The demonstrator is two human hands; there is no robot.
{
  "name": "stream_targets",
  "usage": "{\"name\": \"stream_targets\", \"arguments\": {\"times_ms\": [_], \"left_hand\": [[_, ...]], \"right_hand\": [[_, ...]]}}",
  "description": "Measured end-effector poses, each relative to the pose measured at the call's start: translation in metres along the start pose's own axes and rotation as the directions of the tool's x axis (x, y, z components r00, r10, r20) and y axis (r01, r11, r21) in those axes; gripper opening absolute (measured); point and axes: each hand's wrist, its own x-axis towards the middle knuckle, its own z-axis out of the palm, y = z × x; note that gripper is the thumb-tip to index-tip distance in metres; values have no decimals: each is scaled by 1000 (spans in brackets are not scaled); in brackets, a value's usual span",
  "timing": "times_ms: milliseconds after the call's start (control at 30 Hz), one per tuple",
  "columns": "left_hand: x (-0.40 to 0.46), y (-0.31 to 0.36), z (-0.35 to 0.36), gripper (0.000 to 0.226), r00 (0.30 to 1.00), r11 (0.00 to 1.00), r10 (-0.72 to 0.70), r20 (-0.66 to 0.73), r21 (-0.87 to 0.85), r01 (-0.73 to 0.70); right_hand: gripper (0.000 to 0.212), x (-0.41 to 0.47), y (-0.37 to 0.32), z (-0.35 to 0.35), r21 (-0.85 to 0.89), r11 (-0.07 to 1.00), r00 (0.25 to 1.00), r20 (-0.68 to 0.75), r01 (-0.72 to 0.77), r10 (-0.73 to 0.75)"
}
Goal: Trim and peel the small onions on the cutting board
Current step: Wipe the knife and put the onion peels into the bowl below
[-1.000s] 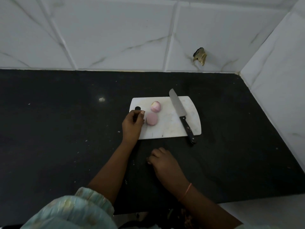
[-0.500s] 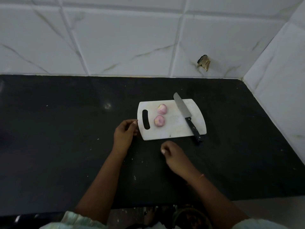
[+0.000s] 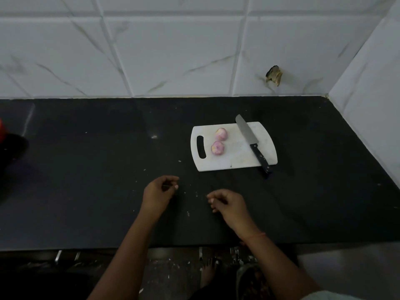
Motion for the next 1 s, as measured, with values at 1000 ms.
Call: {"name": "stream_targets", "arguments": {"times_ms": [1000], "left_hand": [[23, 19, 27, 42, 986, 681, 159, 52, 717, -148]], "right_hand": [[34, -53, 43, 3, -663, 270, 651, 432, 699, -624]]}}
